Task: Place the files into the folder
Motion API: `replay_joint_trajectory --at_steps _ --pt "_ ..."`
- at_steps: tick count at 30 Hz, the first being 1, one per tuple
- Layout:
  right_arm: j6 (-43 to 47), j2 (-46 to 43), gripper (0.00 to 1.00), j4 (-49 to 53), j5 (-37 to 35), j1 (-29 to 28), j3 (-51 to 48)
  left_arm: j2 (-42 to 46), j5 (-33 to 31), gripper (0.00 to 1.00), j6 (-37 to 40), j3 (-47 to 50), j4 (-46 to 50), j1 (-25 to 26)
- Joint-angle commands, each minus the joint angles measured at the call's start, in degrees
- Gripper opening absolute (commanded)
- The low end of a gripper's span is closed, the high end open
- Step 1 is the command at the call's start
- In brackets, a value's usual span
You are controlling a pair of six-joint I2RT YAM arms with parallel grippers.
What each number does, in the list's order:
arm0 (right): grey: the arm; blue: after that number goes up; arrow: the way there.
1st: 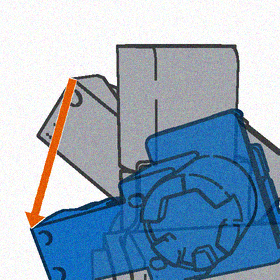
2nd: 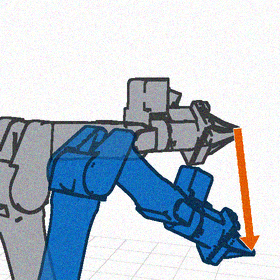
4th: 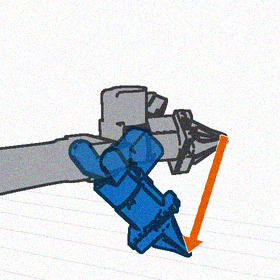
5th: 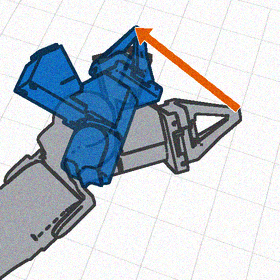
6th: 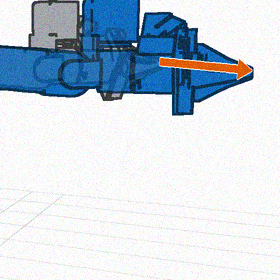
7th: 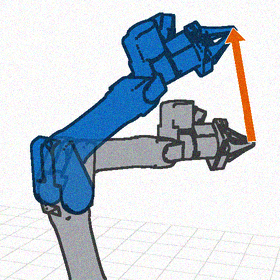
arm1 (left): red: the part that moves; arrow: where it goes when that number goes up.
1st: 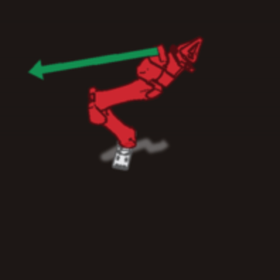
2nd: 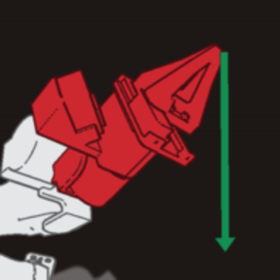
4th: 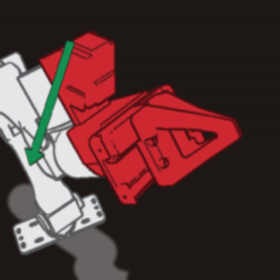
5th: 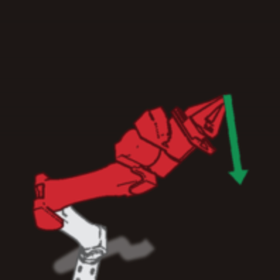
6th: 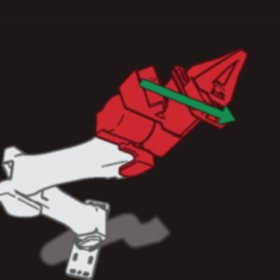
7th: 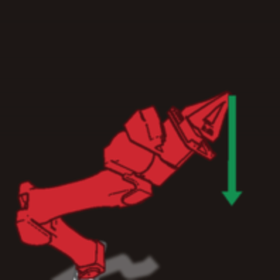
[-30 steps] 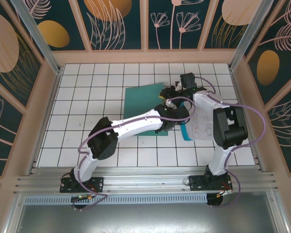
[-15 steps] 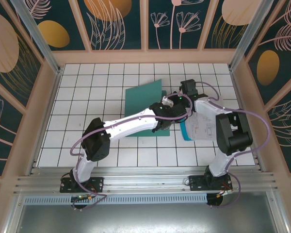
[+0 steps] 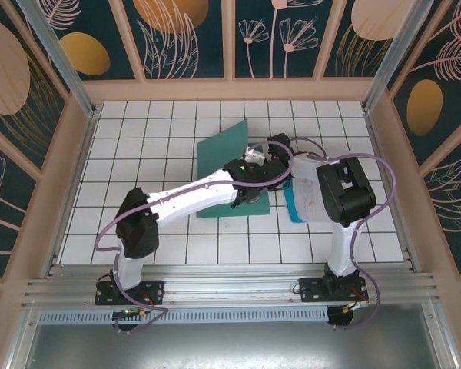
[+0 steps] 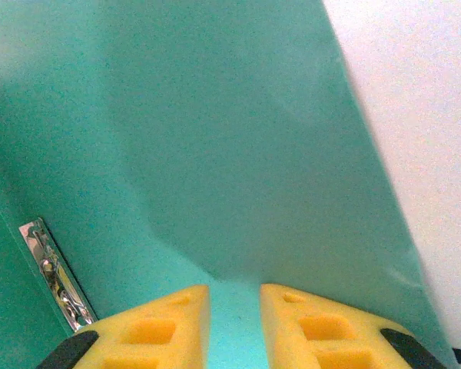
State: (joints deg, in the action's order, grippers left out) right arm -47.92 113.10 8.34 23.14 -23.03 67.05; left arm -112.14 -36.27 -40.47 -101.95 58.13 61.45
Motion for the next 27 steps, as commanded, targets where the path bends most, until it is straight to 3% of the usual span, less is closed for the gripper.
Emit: replay_joint_trajectory --at_steps 1,4,15,19,23,27 --pt "1.2 2.6 0.26 3.4 -5.2 -0.1 0.0 5.1 0.7 0.00 -4.4 3.0 -0.2 -1.6" --pt "0.8 3.0 0.24 4.4 -5.3 -0.2 -0.2 9.7 1.0 0.01 -6.9 7.3 -0.9 -3.9" --pt "-0.9 2.1 0.24 4.3 -3.9 0.3 -2.2 28.1 -1.2 0.28 -14.5 25.2 -1.5 -13.0" --pt "-1.0 2.1 0.24 3.6 -3.2 0.3 -2.4 34.4 0.4 0.36 -16.7 33.1 -2.1 -19.3" --pt "-0.9 2.3 0.24 3.5 -2.9 0.4 -2.3 40.0 2.0 0.65 -19.6 39.4 -1.7 -27.9" --pt "-0.8 2.3 0.24 3.4 -2.5 0.5 -2.3 45.3 5.2 0.77 -23.7 42.7 -1.8 -36.6"
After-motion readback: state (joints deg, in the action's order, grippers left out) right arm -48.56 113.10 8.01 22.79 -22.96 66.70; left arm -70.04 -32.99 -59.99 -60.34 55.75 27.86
